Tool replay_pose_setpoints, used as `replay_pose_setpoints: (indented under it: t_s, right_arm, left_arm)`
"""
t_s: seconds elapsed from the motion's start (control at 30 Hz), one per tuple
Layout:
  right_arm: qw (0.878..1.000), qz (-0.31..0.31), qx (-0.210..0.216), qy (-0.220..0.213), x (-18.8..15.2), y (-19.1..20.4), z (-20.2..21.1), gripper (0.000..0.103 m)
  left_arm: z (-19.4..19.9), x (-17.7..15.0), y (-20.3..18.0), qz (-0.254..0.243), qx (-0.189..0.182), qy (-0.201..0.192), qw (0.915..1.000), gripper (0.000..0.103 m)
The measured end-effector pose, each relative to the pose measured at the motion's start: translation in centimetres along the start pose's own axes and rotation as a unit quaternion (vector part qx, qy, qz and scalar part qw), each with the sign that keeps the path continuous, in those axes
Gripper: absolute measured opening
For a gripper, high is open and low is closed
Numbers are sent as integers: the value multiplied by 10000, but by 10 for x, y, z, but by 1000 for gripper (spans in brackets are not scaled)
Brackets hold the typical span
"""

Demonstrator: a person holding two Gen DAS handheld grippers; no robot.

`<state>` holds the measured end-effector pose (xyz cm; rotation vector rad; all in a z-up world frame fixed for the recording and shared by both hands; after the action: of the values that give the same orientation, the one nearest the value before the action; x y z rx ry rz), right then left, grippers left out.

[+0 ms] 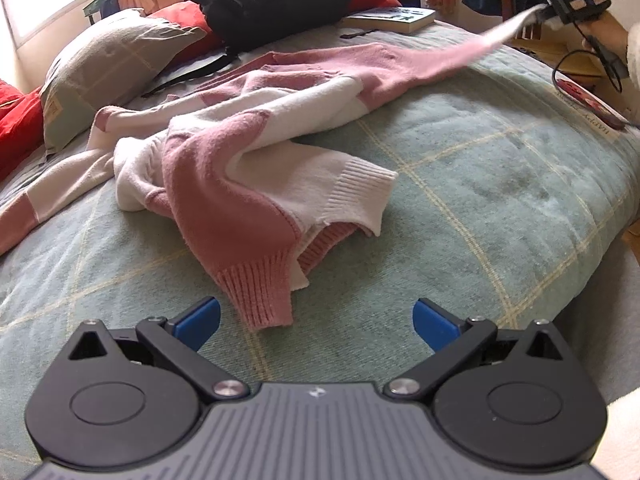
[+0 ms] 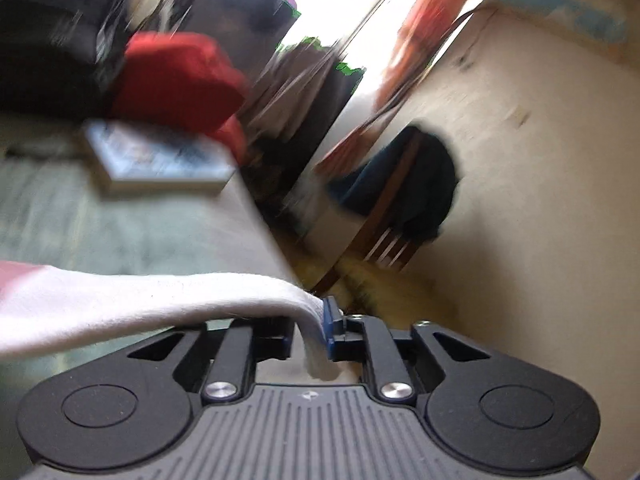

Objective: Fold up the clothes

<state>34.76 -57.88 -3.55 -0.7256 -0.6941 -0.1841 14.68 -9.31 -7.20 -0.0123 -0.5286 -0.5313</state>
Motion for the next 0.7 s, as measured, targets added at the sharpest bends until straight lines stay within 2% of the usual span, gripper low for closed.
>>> replay_pose_setpoints:
  t_s: [0.07,0.23,0.33,0.4,0.43,0.53,0.6,0.7]
  right_arm:
    - [9997,221,-67,76,-8,8,-3,35]
    - [9981,464,-272,308,-17,9,-5,36]
    - [9958,556,-664,295,-15,1,-3,48]
    - [9934,587,-938,315,-14,-6,-2,49]
    - [9940,509,-908,324,-12,-10,-1,49]
    - [9990,142,-363,196,-1,-12,13,49]
    - [9986,-57,526,93,9,-3,25,49]
    - [9817,-242,1890,46,28,28,39,49]
  left_arm:
    - [1,0,-2,-35,-14,-5,10000,102]
    - [3,-1,-2,-33,-21,-39,10000,102]
    - [4,-1,-3,-42,-28,-47,10000,102]
    - [4,-1,-2,-56,-40,-55,10000,102]
    - [4,-1,-2,-60,-49,-59,10000,102]
    - [3,2,0,-57,-75,-80,9999,102]
    - [4,5,2,-49,-124,-104,9999,102]
    - [6,8,6,-28,-180,-155,9997,102]
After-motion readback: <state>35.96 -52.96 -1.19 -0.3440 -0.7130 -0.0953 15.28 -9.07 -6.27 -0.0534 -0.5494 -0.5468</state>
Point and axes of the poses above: each gripper's, at about its wrist camera, not at the fingertips, and z roughly against the way its jaws point, y to its left, x to its top, the point moved 2 cm from there along -z, roughly the way its jaws point, and after that the axes turned 9 degrees about y, right-handed, at the moved point
